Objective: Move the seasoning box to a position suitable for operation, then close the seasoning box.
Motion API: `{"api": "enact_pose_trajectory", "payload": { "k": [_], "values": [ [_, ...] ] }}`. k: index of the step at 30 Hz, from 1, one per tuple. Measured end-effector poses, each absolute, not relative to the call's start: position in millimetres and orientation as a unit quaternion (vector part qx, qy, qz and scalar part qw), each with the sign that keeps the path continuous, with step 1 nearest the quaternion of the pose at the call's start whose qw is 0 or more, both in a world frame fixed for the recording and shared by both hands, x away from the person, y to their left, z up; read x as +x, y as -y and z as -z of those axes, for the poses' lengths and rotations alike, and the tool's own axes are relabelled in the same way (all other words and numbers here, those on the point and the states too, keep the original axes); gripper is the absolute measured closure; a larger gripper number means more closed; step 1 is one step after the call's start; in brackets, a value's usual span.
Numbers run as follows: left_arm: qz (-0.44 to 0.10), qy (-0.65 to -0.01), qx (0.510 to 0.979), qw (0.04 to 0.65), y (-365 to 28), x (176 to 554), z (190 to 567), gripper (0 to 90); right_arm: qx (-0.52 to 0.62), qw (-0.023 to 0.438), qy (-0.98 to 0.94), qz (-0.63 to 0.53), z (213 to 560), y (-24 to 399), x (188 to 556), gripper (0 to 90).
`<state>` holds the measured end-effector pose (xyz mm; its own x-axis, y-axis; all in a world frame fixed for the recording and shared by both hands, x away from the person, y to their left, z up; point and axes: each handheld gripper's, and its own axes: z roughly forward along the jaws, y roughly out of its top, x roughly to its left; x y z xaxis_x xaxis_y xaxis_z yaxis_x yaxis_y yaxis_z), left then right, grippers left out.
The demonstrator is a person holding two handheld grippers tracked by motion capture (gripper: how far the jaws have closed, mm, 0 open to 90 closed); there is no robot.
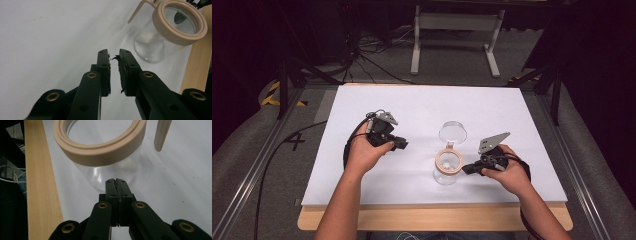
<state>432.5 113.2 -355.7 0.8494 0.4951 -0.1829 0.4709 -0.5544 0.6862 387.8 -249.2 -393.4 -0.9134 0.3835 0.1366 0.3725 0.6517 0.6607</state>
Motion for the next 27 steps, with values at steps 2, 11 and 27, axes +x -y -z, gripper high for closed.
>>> {"api": "enact_pose_trajectory", "payload": {
  "k": [2,11,27],
  "values": [
    [-0.020,-0.270,0.880,0.390,-108,433,354,81.1,0.216,0.022,-0.897,-0.386,380,256,383,90.0],
    [-0.024,-0.258,0.867,0.425,-85,440,350,83.8,0.224,0.044,-0.854,-0.467,357,259,368,90.0],
    [-0.032,-0.243,0.835,0.493,-44,454,350,86.3,0.250,0.060,-0.833,-0.491,359,237,366,90.0]
  ]
}}
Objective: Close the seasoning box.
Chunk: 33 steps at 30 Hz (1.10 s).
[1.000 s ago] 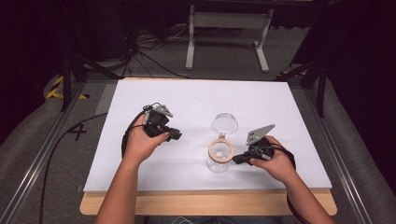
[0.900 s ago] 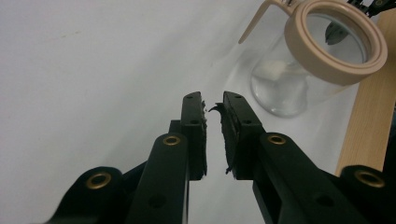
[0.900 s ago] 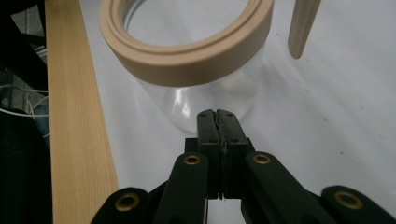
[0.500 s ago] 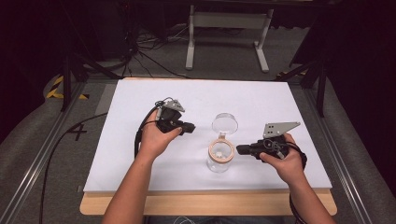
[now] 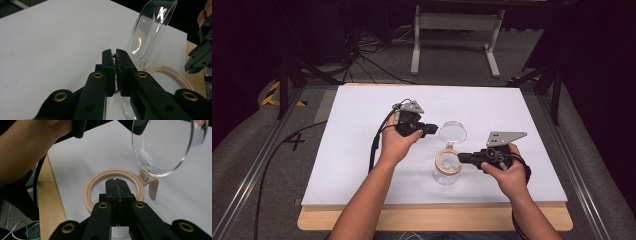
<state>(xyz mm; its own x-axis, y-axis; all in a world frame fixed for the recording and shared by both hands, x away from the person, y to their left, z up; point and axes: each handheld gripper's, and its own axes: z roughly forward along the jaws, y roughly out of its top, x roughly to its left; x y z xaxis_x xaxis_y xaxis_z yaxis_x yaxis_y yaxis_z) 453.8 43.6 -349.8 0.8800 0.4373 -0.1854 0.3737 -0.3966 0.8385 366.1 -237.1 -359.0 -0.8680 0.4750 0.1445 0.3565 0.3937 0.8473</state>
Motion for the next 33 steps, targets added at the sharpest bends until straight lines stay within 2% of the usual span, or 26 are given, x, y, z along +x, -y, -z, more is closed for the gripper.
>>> {"api": "enact_pose_trajectory", "payload": {
  "k": [14,21,33],
  "values": [
    [-0.039,-0.225,0.829,0.511,-41,444,343,88.2,0.252,0.060,-0.827,-0.498,358,235,368,90.0],
    [-0.032,-0.205,0.837,0.506,-41,437,339,88.8,0.253,0.058,-0.824,-0.504,356,236,369,90.0],
    [-0.036,-0.208,0.845,0.491,-58,429,327,87.9,0.245,0.047,-0.830,-0.499,352,237,367,90.0]
  ]
}}
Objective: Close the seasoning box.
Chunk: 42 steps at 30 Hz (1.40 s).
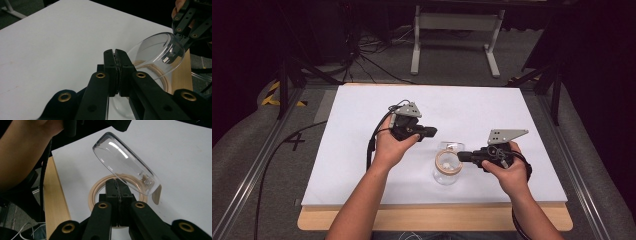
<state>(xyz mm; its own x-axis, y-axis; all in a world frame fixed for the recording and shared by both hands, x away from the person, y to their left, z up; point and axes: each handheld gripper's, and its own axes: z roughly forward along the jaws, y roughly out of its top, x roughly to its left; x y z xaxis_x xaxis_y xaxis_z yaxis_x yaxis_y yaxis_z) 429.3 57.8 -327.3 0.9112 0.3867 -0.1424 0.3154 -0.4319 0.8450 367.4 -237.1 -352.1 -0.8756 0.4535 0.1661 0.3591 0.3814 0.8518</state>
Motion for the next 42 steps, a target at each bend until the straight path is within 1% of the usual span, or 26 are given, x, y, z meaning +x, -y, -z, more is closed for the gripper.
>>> {"api": "enact_pose_trajectory", "payload": {
  "k": [5,10,16,21,35,42],
  "values": [
    [-0.048,-0.197,0.868,0.453,-67,425,321,86.5,0.238,0.042,-0.843,-0.481,352,236,366,90.0],
    [-0.038,-0.198,0.879,0.433,-77,423,320,86.0,0.230,0.036,-0.857,-0.460,353,234,362,90.0],
    [-0.044,-0.196,0.890,0.409,-80,418,317,85.6,0.225,0.036,-0.866,-0.444,354,234,360,90.0],
    [-0.033,-0.197,0.900,0.388,-84,420,318,84.7,0.222,0.029,-0.874,-0.432,355,233,359,90.0],
    [-0.020,-0.204,0.909,0.364,-90,424,324,83.9,0.218,0.017,-0.891,-0.398,359,233,359,90.0],
    [-0.015,-0.208,0.907,0.367,-91,423,325,83.1,0.218,0.009,-0.899,-0.381,361,233,360,90.0]
  ]
}}
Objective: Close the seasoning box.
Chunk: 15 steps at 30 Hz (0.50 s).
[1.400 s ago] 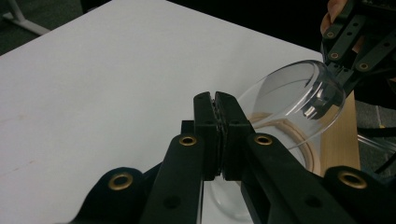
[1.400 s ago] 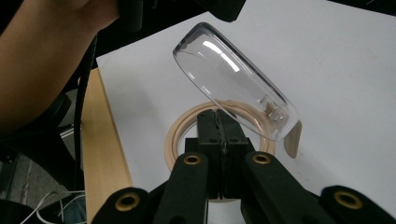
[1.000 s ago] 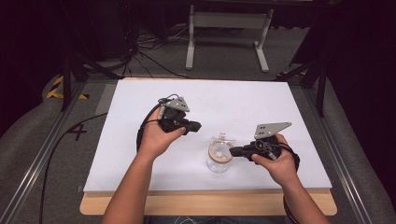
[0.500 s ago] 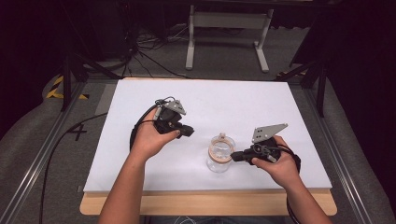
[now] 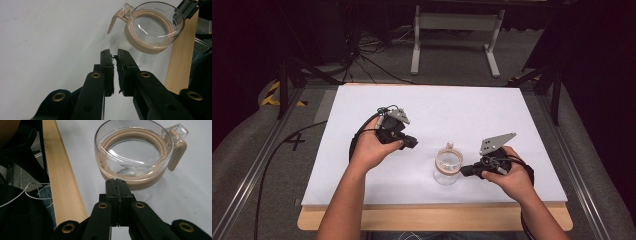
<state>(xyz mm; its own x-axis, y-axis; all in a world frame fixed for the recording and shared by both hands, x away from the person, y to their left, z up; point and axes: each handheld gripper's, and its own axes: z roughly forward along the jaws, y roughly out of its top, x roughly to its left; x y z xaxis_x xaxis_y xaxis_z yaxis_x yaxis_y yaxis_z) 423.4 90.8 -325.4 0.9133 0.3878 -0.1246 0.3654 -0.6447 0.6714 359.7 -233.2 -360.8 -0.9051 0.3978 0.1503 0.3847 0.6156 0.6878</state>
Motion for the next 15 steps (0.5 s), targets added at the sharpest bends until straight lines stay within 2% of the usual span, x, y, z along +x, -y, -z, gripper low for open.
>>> {"api": "enact_pose_trajectory", "payload": {
  "k": [8,15],
  "values": [
    [-0.017,-0.210,0.905,0.369,-92,423,325,83.0,0.214,0.003,-0.899,-0.383,361,236,360,90.0],
    [-0.015,-0.225,0.899,0.375,-98,419,324,81.6,0.214,0.018,-0.885,-0.412,347,248,360,88.4]
  ]
}}
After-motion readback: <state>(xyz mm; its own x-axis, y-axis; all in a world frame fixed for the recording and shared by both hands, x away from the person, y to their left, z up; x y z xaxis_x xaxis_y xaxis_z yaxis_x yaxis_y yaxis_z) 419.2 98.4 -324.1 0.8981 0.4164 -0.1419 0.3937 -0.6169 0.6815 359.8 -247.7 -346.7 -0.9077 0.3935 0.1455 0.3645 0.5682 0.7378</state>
